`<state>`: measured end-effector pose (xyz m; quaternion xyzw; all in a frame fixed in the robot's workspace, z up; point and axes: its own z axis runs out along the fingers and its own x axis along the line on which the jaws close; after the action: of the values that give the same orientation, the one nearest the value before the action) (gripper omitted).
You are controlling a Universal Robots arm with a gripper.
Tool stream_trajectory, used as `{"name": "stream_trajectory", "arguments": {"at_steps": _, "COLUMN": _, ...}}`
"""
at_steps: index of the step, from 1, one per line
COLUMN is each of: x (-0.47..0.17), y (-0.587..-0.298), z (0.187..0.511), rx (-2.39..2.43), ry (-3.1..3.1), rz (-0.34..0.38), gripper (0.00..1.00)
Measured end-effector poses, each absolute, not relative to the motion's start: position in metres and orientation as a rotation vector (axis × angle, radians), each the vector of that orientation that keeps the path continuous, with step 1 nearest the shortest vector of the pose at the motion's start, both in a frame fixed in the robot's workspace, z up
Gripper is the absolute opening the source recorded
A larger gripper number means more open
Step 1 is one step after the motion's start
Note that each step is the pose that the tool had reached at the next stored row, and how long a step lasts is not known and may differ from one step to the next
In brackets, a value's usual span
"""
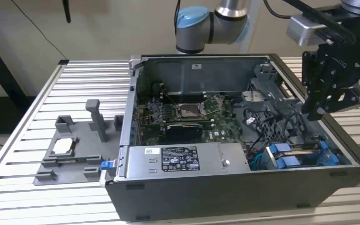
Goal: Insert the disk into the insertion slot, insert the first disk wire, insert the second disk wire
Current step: 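Insert the second disk wire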
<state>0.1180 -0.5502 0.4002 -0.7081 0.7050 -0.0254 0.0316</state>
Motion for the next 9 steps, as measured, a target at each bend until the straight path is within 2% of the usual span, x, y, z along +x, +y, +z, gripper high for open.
{"name": "stream_trajectory", "arguments": {"at_steps": 9, "x": 0.095, "y": -0.529, "z": 0.394, "rx": -2.168, "ry": 2.158, "rz": -0.112, "gripper": 0.27}}
